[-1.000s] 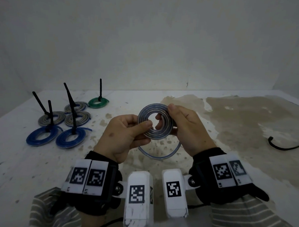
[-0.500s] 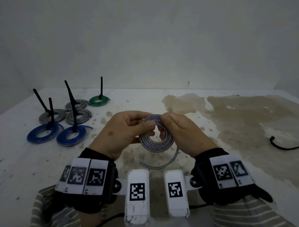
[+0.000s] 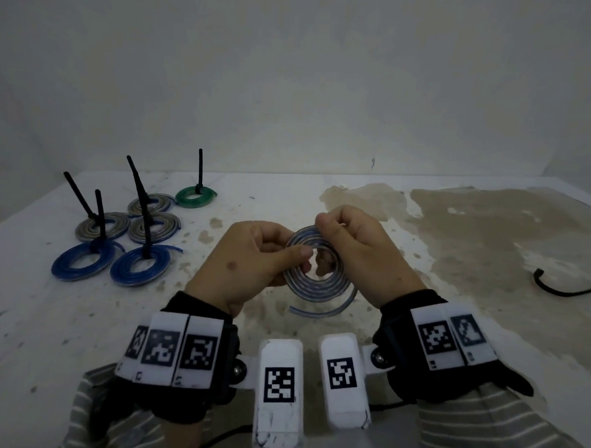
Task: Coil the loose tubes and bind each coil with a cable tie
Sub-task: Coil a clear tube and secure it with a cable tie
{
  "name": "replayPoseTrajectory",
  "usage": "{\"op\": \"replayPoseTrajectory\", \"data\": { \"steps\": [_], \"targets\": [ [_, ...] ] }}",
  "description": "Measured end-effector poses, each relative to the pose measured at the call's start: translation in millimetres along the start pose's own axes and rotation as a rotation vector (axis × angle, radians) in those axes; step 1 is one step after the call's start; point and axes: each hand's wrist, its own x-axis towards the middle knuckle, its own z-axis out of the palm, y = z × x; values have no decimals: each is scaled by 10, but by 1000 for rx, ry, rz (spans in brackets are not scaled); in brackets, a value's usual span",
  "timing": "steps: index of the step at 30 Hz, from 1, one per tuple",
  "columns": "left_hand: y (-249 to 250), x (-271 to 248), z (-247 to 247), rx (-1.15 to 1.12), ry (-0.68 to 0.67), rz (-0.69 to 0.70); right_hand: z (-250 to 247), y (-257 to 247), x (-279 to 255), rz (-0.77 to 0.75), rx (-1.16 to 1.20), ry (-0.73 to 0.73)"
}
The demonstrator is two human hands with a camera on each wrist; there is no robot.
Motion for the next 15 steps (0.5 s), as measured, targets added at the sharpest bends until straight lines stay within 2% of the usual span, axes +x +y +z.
{"op": "replayPoseTrajectory", "data": {
  "steps": [3, 6, 10, 13, 15],
  "targets": [
    [-20, 36, 0, -129, 129, -10, 12, 8, 17, 47, 153, 21],
    [-36, 42, 65, -220, 172, -43, 52, 16, 20, 12, 106, 58],
    [-49, 32, 116, -143, 94, -84, 27, 23, 23, -9, 74, 134],
    [-56, 21, 25, 36, 7, -103, -3, 30, 26, 17, 60, 63],
    [-34, 4, -27, 86, -9, -43, -6, 28, 24, 40, 32, -11]
  ]
}}
